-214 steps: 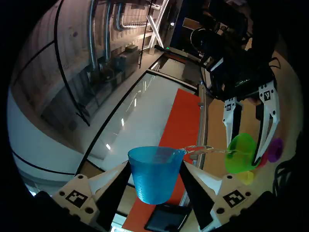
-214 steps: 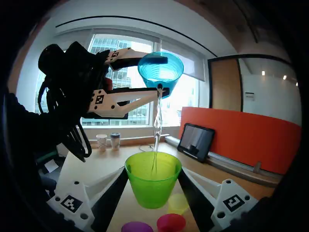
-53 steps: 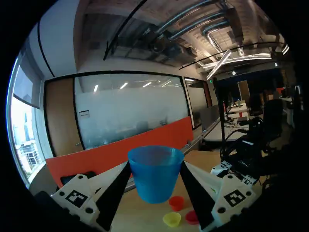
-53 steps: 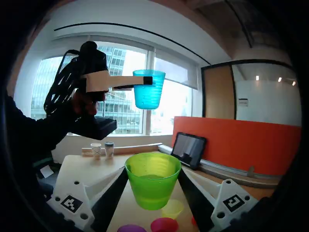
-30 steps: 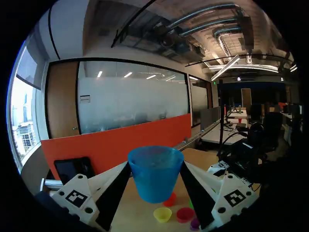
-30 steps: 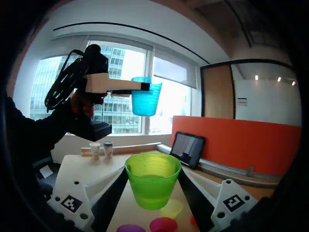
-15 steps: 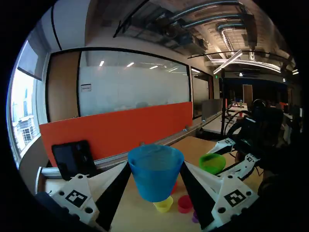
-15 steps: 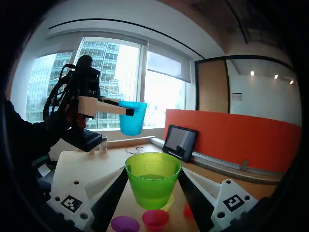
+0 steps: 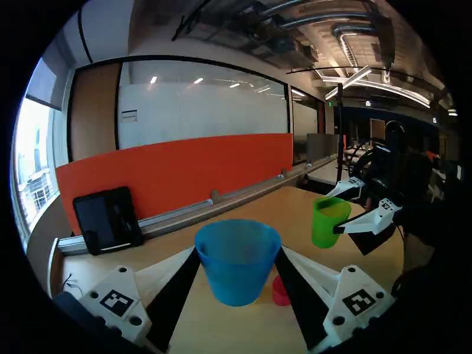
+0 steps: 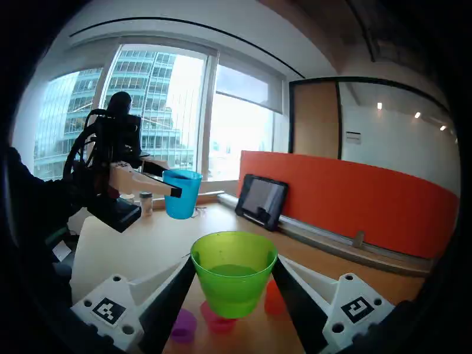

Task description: Pour water

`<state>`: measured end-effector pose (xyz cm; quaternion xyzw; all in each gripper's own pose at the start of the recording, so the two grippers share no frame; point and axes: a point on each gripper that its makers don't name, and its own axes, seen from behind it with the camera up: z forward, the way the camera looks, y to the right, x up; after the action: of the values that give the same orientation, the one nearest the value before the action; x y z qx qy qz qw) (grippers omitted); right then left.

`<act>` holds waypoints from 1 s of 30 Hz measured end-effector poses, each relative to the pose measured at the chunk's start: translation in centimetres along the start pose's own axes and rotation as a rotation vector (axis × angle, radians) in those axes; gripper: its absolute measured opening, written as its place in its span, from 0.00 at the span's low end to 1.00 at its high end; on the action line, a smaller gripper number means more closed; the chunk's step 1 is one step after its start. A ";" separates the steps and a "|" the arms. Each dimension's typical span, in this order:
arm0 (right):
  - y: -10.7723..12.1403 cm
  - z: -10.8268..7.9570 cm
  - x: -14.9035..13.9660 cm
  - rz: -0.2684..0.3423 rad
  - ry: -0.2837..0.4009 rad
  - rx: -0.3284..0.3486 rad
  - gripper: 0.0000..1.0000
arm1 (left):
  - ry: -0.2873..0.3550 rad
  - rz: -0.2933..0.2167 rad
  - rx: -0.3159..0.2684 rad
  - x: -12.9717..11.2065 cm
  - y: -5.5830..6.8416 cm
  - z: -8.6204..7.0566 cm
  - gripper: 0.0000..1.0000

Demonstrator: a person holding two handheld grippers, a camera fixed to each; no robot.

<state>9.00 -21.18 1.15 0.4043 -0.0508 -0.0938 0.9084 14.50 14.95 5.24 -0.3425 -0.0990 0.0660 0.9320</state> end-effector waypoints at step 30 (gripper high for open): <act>-1.2 -1.3 -11.5 0.037 -0.297 0.074 0.91 | -0.267 0.030 -0.114 -13.8 4.0 1.5 0.87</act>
<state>-2.13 -18.59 -0.76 0.4182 -0.1954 -0.1340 0.8769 0.57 16.25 1.83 -0.3846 -0.2207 0.1193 0.8884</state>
